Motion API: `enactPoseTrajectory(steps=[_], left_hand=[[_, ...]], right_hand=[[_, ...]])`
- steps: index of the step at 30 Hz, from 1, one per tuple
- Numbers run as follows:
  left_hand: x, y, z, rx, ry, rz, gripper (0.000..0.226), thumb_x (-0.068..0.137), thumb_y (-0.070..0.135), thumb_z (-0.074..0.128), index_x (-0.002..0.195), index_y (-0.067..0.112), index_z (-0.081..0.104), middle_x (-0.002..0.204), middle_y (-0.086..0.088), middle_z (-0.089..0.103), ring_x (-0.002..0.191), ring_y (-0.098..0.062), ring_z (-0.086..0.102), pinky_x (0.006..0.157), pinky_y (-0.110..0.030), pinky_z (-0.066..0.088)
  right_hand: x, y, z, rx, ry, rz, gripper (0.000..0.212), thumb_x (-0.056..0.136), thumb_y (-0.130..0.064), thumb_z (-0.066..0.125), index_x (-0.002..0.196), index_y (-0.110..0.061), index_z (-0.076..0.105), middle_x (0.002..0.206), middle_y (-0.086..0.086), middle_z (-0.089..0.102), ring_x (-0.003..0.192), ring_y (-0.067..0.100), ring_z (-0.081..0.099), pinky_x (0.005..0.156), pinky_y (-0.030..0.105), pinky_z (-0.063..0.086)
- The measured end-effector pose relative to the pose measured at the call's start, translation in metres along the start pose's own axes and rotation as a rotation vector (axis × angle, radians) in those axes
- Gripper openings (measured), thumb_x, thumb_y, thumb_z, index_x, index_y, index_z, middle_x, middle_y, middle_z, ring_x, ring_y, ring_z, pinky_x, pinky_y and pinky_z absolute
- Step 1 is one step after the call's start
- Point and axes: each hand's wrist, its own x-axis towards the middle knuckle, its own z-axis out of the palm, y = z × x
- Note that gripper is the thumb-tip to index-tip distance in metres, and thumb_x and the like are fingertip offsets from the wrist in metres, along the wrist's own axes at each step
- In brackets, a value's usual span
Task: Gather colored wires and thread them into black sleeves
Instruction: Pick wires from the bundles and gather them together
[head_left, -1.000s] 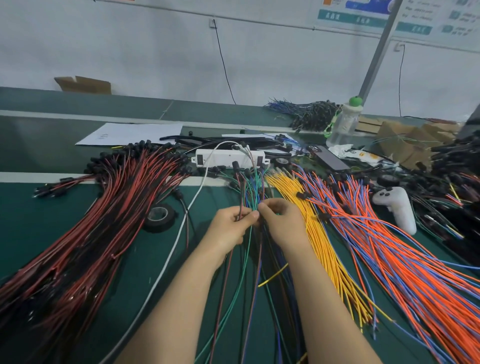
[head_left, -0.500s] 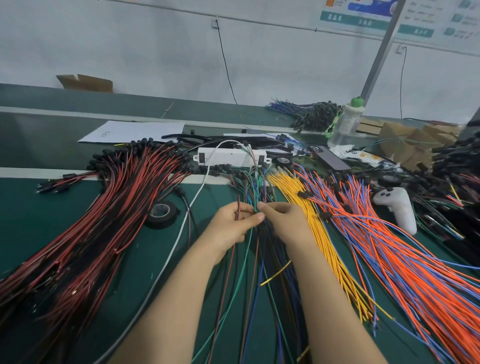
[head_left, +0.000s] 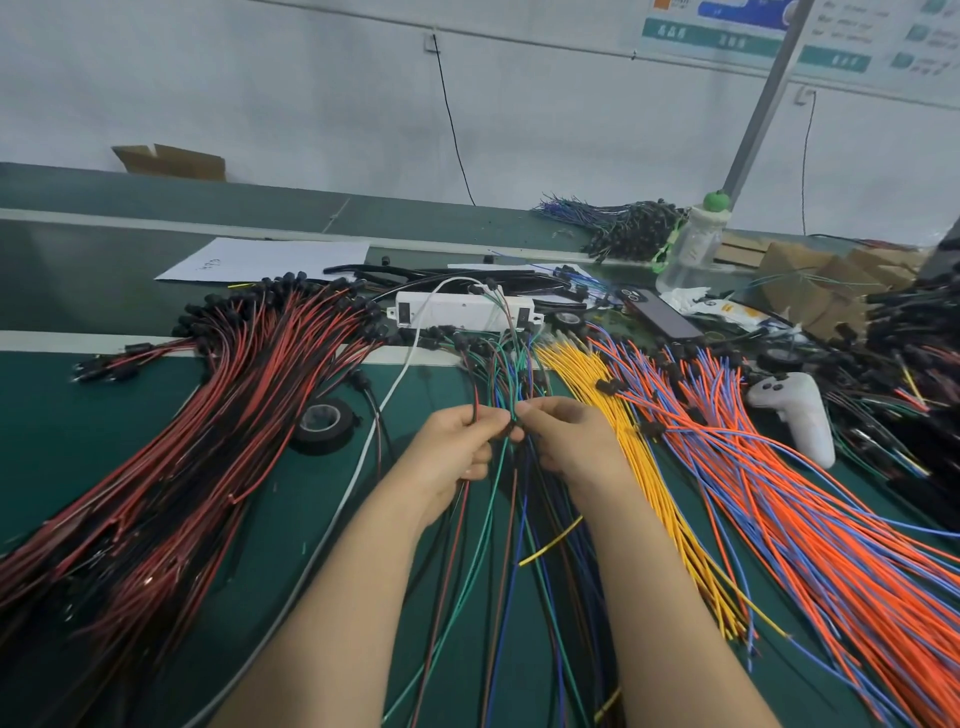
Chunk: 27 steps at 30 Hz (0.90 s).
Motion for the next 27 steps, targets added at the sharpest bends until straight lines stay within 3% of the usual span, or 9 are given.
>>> enactPoseTrajectory(steps=[4,9,14,18,21,24,27], left_hand=[[-0.001,0.002,0.0,-0.034,0.003,-0.028,0.013,0.096,0.009,0.049,0.09,0.004,0.058,0.062,0.002,0.068,0.035,0.0,0.026,0.033,-0.011,0.021],[-0.001,0.003,0.0,-0.04,-0.043,-0.065,0.006,0.095,0.003,0.049,0.095,0.004,0.056,0.062,0.002,0.067,0.036,0.0,0.027,0.033,-0.011,0.021],[0.003,-0.005,0.0,0.05,-0.031,-0.019,0.009,0.091,0.0,0.055,0.093,0.008,0.057,0.061,0.003,0.063,0.036,0.0,0.027,0.036,-0.012,0.023],[0.006,-0.012,0.004,0.284,0.003,0.068,0.009,0.088,0.005,0.06,0.087,0.013,0.06,0.061,0.002,0.049,0.036,0.002,0.033,0.037,-0.011,0.025],[0.009,-0.017,0.008,0.429,0.037,0.143,0.012,0.087,0.004,0.061,0.083,0.015,0.061,0.072,-0.005,0.059,0.05,-0.002,0.047,0.047,-0.014,0.036],[0.01,-0.018,0.01,0.45,0.062,0.168,0.01,0.086,-0.001,0.061,0.095,0.003,0.063,0.083,-0.012,0.065,0.071,-0.014,0.057,0.07,-0.025,0.047],[0.009,-0.017,0.009,0.403,0.083,0.145,0.016,0.089,-0.001,0.056,0.103,0.001,0.063,0.084,-0.005,0.063,0.051,0.005,0.051,0.048,-0.006,0.038]], right_hand=[[0.0,-0.001,0.001,0.024,-0.004,-0.012,0.01,0.091,-0.011,0.063,0.08,-0.012,0.061,0.044,-0.01,0.054,0.033,-0.003,0.042,0.037,0.008,0.031],[0.0,-0.002,0.003,0.004,0.02,-0.057,0.009,0.091,-0.002,0.058,0.086,-0.01,0.056,0.063,0.006,0.057,0.034,-0.003,0.046,0.037,0.009,0.031],[-0.003,-0.008,-0.005,-0.365,0.072,-0.154,0.017,0.089,-0.02,0.063,0.073,-0.014,0.064,0.064,-0.001,0.064,0.054,0.008,0.052,0.057,0.024,0.04],[-0.006,-0.011,-0.003,-0.634,0.085,-0.158,0.014,0.087,-0.023,0.066,0.082,-0.012,0.071,0.079,0.004,0.069,0.073,0.016,0.059,0.058,0.023,0.04],[-0.008,-0.011,-0.001,-0.768,0.135,-0.137,0.014,0.087,-0.019,0.064,0.088,-0.009,0.074,0.089,0.01,0.071,0.085,0.024,0.064,0.067,0.025,0.043],[-0.01,-0.012,0.002,-0.797,0.145,-0.128,0.014,0.085,-0.016,0.062,0.083,-0.008,0.072,0.087,0.013,0.07,0.086,0.028,0.064,0.072,0.032,0.049],[-0.01,-0.012,0.003,-0.747,0.109,-0.116,0.017,0.086,-0.018,0.061,0.082,-0.005,0.069,0.074,0.009,0.064,0.072,0.024,0.059,0.061,0.028,0.044]])
